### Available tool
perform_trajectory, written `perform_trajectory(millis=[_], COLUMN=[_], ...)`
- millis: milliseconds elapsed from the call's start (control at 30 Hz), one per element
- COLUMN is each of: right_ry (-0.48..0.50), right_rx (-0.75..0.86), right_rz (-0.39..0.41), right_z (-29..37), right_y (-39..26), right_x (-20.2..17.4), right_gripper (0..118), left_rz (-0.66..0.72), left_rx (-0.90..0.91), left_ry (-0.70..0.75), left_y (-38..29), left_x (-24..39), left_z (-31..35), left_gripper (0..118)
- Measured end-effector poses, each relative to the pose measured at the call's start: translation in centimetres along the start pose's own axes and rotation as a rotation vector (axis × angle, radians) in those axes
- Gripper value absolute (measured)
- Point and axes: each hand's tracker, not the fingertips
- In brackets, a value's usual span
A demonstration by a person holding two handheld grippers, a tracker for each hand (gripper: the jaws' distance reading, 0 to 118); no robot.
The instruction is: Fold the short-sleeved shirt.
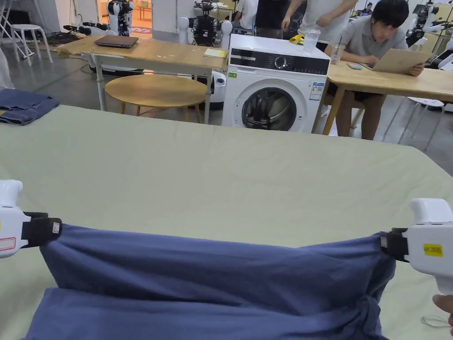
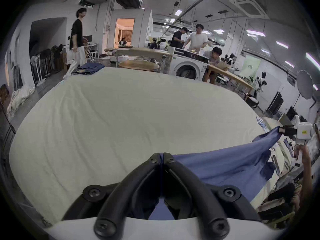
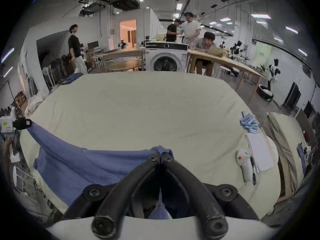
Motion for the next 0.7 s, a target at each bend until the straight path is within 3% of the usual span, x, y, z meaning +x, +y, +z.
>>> perform_trajectory(millis=[367, 500, 700], right_ry=[-0.013, -0.043, -0.068], right_rx=[-0.126, -0.239, -0.332], right_rz=[0.0, 0.056, 0.06], right_z=[4.7, 3.0, -1.5], right_y=[-9.2, -12.8, -16.4], right_x=[-0.6, -0.6, -0.5], right_gripper=[0, 0, 0], left_rz=[0.009, -0.004, -0.044], left_rx=[-0.112, -0.221, -0.346], left_ry=[-0.002, 0.022, 0.073], left_y=[-7.8, -11.1, -14.0], left_x=[-0.6, -0.7, -0.4], left_z=[3.6, 2.7, -0.9], left_gripper=[0, 0, 0])
